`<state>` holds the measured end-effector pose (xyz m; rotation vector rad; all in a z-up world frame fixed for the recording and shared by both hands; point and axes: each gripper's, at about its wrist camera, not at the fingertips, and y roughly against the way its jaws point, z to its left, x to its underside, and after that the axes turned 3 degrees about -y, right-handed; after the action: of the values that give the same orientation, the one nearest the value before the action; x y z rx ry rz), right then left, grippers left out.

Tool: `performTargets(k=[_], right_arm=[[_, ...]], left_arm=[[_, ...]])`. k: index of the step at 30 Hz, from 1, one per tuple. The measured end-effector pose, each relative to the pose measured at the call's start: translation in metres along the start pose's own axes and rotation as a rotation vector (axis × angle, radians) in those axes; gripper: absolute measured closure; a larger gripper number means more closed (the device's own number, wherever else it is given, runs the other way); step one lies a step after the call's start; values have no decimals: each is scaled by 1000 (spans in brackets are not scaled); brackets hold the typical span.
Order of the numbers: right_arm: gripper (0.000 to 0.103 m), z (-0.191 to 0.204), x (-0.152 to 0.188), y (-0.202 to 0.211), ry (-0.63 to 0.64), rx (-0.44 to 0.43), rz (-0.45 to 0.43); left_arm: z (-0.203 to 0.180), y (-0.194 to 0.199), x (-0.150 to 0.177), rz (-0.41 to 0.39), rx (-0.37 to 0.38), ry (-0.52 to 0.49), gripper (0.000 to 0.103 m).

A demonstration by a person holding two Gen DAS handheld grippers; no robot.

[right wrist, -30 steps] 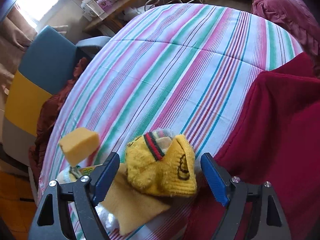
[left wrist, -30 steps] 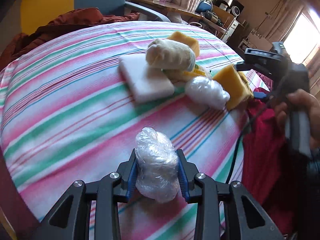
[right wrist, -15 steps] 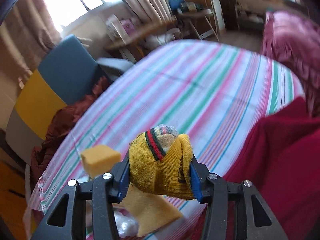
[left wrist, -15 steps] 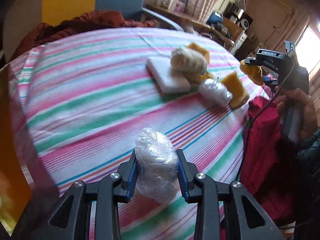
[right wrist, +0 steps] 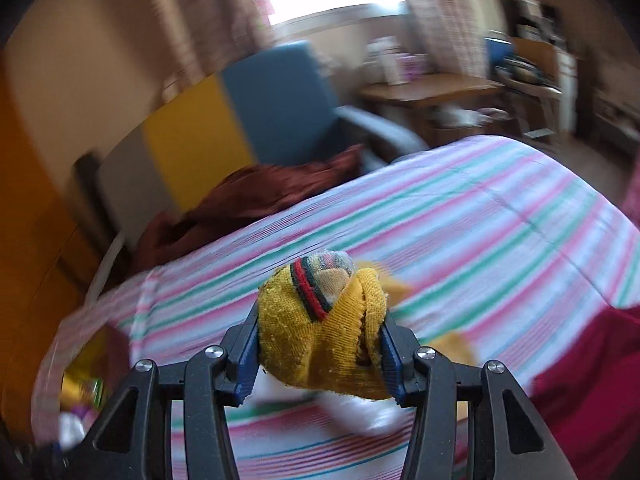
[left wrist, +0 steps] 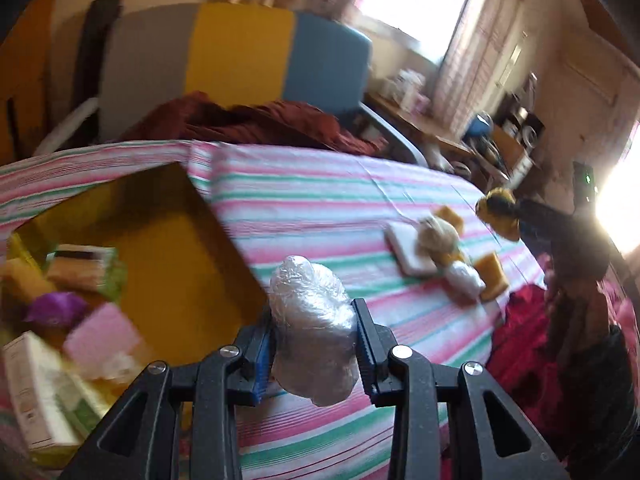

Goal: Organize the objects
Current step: 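Carry the wrapped bundle and yellow hat over the gold tray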

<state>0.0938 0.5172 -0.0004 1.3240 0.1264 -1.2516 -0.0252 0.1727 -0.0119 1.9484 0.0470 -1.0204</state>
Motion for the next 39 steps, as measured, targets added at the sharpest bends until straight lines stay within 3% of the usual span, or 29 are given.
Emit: performTargets(k=[10,16,23,31,39], right_arm=[[52,151,53,-19,173,-324,207],[52,226,92,-31,306,-417,297],[52,276,122,-31,450,-441,331],[52,294,135,-26,522,-429,327],[51,293,134,-25,534,-407,305]], left_arm=[[78,57,22,-83,-106,171,68],[126,90,41,-138,-188,281,68],[142,114,47,-191,-289,308,68],[129,120,40,-208,-399,230,67],[121,113,36,-193,-395,196,67]])
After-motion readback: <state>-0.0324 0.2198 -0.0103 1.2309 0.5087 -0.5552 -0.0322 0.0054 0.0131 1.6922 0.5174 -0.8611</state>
